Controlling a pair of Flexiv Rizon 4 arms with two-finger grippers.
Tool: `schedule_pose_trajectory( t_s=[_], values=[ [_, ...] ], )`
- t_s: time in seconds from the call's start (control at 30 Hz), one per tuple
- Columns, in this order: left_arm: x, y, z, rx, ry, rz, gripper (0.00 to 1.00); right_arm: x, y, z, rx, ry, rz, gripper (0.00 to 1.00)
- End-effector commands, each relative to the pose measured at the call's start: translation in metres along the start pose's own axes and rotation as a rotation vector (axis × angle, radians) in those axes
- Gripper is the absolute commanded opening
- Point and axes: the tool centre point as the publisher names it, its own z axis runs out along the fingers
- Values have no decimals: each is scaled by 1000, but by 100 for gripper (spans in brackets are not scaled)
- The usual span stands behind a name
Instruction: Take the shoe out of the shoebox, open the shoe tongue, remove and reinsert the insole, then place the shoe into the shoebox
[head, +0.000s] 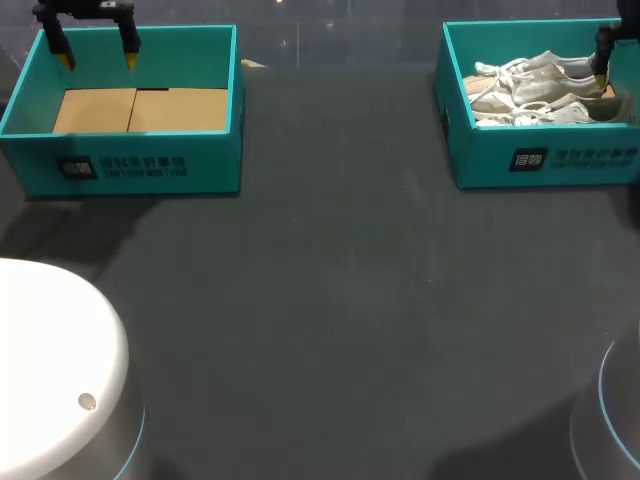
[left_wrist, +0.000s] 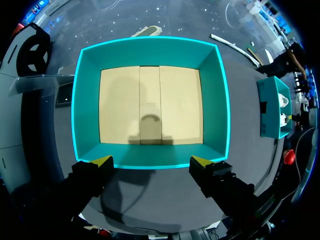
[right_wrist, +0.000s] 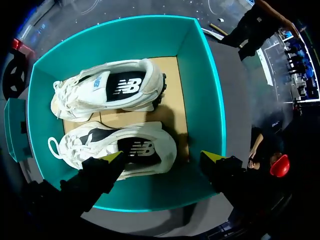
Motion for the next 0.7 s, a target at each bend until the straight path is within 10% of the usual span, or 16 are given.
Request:
schedule_pose_trajectory(
  t_s=[0.03, 0.7],
  values=[
    [0, 0, 0, 0, 0, 0, 100, -7, 2, 19, 14, 10, -2, 100],
    [0, 0, 0, 0, 0, 0, 100, -11, -11, 41, 42, -2, -19, 90]
  ],
)
